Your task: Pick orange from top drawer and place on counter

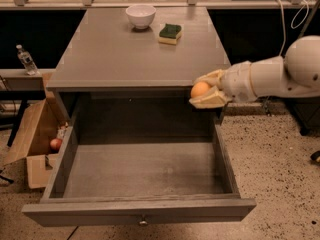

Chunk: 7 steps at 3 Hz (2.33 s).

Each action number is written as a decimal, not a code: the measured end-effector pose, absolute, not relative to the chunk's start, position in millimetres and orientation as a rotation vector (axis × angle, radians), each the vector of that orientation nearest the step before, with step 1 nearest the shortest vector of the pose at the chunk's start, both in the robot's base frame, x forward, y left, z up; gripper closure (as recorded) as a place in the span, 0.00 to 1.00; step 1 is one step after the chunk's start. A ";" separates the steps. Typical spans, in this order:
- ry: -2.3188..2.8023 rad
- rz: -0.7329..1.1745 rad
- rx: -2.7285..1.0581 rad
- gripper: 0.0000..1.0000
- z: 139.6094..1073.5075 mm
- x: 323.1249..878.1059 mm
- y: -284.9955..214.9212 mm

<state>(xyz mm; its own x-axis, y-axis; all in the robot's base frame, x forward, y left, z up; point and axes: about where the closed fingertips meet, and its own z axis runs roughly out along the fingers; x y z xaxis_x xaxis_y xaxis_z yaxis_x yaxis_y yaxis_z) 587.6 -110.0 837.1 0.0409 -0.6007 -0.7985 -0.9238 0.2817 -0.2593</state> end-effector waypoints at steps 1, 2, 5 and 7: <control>1.684 0.407 -1.362 1.00 894.1 623.6 -106.4; 1.684 0.407 -1.362 1.00 894.1 623.9 -106.4; 1.717 0.402 -1.105 1.00 879.9 758.1 -116.8; 1.831 0.472 -0.914 0.74 847.0 819.6 -115.5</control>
Offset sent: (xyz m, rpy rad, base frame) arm 0.0274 0.0003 0.0460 -0.0133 -0.0256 -0.0399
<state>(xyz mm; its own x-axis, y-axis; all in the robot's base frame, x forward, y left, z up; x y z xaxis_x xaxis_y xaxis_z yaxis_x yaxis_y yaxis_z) 819.6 -115.5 847.0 -0.2201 -0.3773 -0.8995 -0.7652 0.6387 -0.0807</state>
